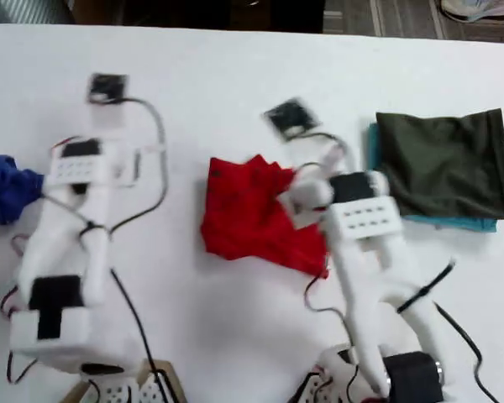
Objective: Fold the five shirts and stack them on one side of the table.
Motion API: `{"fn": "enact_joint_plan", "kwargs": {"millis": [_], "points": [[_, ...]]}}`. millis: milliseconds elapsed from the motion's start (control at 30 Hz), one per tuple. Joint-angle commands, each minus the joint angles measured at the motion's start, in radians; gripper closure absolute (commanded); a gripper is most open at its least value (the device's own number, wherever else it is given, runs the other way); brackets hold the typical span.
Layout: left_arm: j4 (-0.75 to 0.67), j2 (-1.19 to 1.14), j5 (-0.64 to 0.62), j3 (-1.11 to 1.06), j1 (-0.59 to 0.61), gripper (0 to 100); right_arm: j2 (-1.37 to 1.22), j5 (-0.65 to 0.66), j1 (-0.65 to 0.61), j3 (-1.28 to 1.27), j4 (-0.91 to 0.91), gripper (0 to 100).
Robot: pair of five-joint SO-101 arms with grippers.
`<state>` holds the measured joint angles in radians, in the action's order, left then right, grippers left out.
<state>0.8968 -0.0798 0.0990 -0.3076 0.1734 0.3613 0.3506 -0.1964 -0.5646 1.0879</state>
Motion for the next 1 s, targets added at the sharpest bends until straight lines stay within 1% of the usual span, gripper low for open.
{"fn": "enact_joint_plan", "kwargs": {"millis": [0, 67, 133, 200, 300, 400, 567, 700, 800, 967], "points": [[0.107, -0.055, 0.009, 0.182, -0.149, 97, -0.035, 0.000, 0.101, -0.017, -0.104, 97.5], [0.178, -0.106, 0.009, 0.271, -0.221, 97, -0.097, -0.029, 0.130, -0.008, -0.116, 92.4], [0.239, -0.158, 0.009, 0.349, -0.282, 97, -0.163, -0.072, 0.151, 0.023, -0.114, 83.2], [0.284, -0.210, 0.009, 0.423, -0.311, 97, -0.220, -0.066, 0.165, 0.061, -0.110, 76.6], [0.310, -0.282, 0.009, 0.493, -0.302, 97, -0.302, -0.061, 0.165, 0.117, -0.108, 78.8], [0.327, -0.341, 0.005, 0.535, -0.258, 97, -0.371, -0.061, 0.162, 0.180, -0.113, 81.0], [0.328, -0.368, 0.003, 0.542, -0.181, 97, -0.503, -0.060, 0.159, 0.319, -0.107, 82.4], [0.327, -0.367, 0.003, 0.544, -0.129, 97, -0.595, -0.060, 0.111, 0.417, -0.021, 86.8], [0.322, -0.368, 0.008, 0.544, -0.098, 97, -0.621, -0.060, 0.065, 0.476, 0.048, 86.0], [0.322, -0.373, 0.008, 0.544, -0.077, 97, -0.624, -0.061, 0.035, 0.532, 0.099, 82.4]]}}
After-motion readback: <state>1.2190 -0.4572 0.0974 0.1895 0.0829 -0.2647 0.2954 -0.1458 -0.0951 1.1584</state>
